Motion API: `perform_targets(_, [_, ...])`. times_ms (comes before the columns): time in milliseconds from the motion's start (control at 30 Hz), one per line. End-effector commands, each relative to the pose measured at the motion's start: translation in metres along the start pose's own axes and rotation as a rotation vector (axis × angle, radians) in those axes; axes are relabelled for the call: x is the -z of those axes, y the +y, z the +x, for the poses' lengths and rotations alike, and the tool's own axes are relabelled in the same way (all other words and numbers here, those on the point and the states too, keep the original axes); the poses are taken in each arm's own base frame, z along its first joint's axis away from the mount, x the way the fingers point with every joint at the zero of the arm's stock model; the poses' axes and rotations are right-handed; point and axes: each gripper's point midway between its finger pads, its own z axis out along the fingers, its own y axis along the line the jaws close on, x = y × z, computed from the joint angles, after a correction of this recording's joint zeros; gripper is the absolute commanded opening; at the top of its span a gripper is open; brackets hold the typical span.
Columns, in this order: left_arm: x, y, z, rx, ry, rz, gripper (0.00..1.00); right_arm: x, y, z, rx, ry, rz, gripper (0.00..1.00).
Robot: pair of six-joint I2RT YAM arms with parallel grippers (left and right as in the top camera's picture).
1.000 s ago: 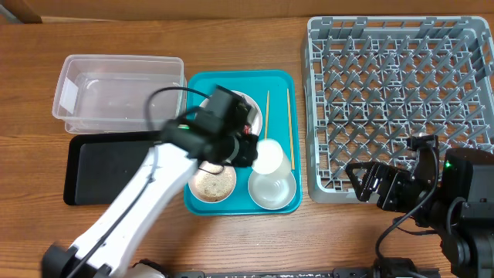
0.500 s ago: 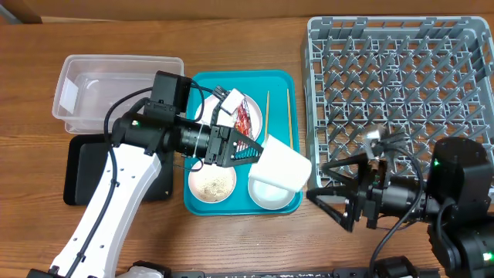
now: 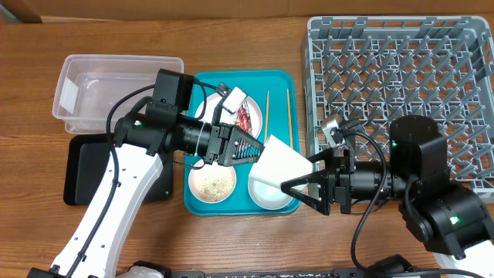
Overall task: Sort waste into correct bins and load items into the dishwasher
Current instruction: 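Grasp the held cup with the right gripper from the left gripper, then place the white cup upright in the grey rack with the right gripper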
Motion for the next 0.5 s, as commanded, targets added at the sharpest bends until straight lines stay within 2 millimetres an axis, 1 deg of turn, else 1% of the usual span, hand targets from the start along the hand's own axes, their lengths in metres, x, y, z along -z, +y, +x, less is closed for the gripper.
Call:
perform_targets(0, [-0.001, -0.012, 0.001, -0.033, 0.008, 0.044, 0.04, -0.002, -0.005, -0.005, 0.004, -0.011, 0.015, 0.72])
perform_targets(67, [-0.001, -0.011, 0.001, -0.025, 0.008, 0.041, 0.04, -0.001, -0.002, -0.008, 0.022, -0.023, 0.011, 0.76])
perform_targets(133, [-0.001, -0.010, 0.001, -0.025, 0.008, 0.037, 0.04, 0.000, 0.001, -0.010, 0.043, -0.035, 0.006, 0.77])
perform_targets(200, [-0.001, -0.010, 0.001, -0.025, 0.008, 0.036, 0.04, 0.002, 0.004, -0.011, 0.054, -0.043, 0.004, 0.70])
perform_targets(267, [-0.001, -0.010, 0.001, -0.025, 0.008, 0.036, 0.04, 0.002, 0.003, -0.011, 0.055, -0.044, 0.007, 0.66])
perform_targets(333, [-0.001, -0.010, 0.001, -0.025, 0.008, 0.035, 0.04, 0.002, 0.003, -0.011, 0.054, -0.044, 0.008, 0.58])
perform_targets(367, [-0.001, -0.010, 0.001, -0.025, 0.007, 0.035, 0.09, 0.002, 0.002, -0.011, 0.054, -0.045, 0.011, 0.56])
perform_targets(433, [-0.001, -0.010, 0.001, -0.025, 0.007, 0.033, 0.31, 0.002, -0.001, -0.011, 0.049, -0.049, 0.031, 0.54])
perform_targets(467, [-0.001, -0.009, 0.001, -0.026, 0.006, 0.031, 0.38, 0.002, -0.006, -0.011, 0.037, -0.052, 0.062, 0.54])
